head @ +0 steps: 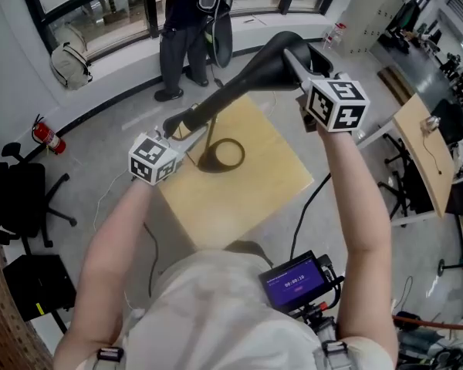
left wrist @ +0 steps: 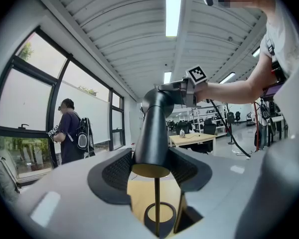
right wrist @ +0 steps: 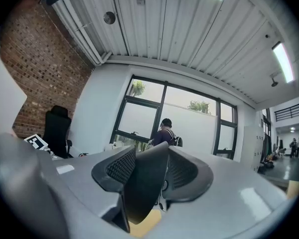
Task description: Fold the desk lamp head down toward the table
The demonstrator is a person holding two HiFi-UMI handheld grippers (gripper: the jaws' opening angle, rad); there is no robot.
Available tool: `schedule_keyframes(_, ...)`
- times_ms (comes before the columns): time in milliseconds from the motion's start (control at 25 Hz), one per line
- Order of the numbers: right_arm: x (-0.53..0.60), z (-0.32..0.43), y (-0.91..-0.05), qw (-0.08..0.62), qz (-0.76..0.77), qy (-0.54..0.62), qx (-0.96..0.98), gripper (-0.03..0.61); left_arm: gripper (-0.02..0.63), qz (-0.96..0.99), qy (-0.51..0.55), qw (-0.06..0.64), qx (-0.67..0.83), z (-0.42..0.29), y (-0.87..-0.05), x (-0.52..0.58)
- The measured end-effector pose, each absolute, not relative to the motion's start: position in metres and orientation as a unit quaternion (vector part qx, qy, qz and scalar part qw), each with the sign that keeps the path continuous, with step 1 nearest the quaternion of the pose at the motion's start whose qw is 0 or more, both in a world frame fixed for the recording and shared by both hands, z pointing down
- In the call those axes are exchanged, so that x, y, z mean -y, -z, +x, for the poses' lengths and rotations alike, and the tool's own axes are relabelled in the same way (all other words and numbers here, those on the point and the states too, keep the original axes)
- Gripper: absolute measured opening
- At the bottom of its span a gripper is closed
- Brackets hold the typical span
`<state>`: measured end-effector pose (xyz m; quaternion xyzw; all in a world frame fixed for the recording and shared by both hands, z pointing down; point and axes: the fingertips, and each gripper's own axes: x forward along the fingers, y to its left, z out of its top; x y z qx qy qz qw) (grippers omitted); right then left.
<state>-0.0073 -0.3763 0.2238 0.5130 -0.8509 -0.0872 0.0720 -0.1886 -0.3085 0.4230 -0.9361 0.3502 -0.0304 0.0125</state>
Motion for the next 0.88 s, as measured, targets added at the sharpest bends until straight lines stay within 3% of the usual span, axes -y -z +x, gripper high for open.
schedule_keyframes(880, 0.407, 0.038, -0.298, -0.009, 0.488, -0.085, 0.869, 0.207, 0.232, -0.919, 0.091, 0.067, -0.378, -0.197, -0.396, 0.297)
